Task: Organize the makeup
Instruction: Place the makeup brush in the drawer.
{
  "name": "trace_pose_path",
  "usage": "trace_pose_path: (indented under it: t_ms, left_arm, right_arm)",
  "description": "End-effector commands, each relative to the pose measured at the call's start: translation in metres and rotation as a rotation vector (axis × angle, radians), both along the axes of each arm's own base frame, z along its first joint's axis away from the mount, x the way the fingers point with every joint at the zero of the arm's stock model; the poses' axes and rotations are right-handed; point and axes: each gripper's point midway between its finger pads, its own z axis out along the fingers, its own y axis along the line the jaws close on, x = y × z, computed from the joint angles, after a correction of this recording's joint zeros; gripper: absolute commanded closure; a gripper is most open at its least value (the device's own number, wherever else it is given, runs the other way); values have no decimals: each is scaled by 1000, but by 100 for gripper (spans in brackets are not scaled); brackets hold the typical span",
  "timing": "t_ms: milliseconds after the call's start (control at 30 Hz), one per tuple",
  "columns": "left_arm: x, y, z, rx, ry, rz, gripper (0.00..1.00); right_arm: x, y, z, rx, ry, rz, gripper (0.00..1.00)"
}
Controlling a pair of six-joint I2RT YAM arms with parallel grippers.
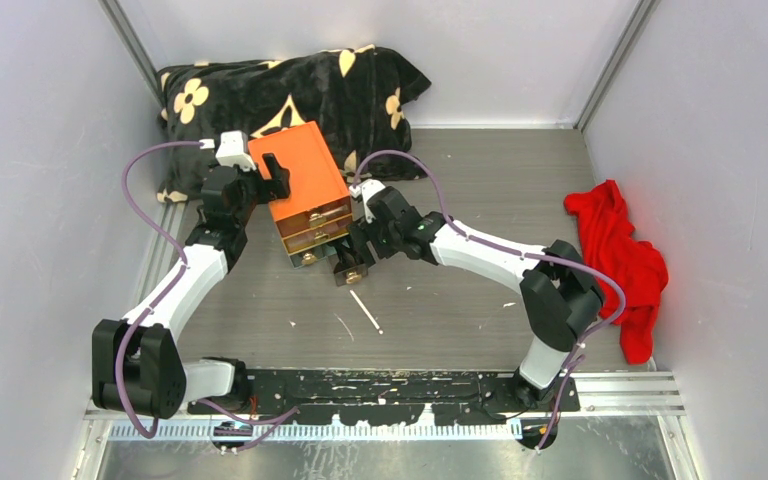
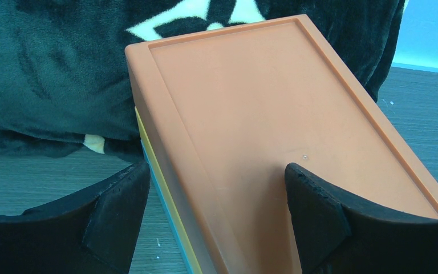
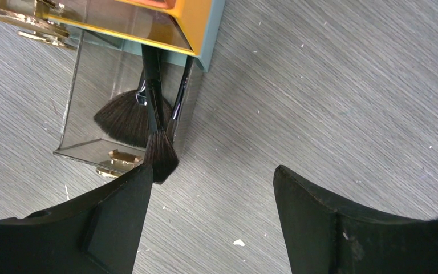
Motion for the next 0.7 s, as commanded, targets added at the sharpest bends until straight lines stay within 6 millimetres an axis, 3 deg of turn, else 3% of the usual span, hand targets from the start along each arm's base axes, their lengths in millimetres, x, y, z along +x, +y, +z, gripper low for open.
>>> trace_pose_path:
  t_ms: [0,433,667]
  left_arm:
    - [-28,12,-85,111,286,5,14]
    - [-28,13,-81,111,276,10,14]
    - [-28,12,-84,110,284,6,14]
  right_arm:
    - [13,16,25,76,-59,9,18]
    - [11,16,-3,31,-8,15,18]
    - [13,16,6,54,-44,12,17]
